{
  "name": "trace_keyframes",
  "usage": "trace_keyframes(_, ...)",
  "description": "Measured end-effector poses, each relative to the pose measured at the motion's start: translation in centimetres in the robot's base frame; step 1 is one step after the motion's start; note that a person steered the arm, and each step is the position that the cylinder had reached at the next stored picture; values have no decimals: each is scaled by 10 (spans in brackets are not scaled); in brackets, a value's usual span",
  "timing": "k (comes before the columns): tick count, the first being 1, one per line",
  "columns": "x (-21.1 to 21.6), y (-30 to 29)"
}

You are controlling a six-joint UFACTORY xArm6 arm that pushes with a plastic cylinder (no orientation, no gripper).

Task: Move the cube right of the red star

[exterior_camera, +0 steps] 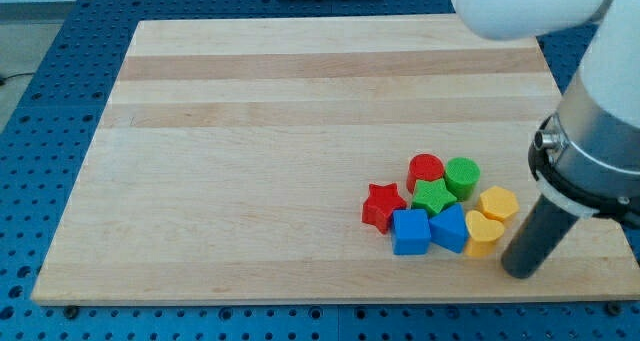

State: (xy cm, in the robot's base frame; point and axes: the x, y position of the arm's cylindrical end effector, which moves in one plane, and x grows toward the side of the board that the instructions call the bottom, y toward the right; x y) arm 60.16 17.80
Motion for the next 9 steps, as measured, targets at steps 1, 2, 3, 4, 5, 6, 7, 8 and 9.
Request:
trace_keyframes(1,8,-7)
trace_keyframes(2,8,-66)
trace_keyframes(3,6,-115)
trace_keyframes(4,-5,-104)
trace_keyframes(5,-20,-109)
trace_keyframes(6,-31,-113)
trace_keyframes(7,-31,-113)
trace_keyframes(8,-32,-113)
trace_keyframes(9,-36,-113)
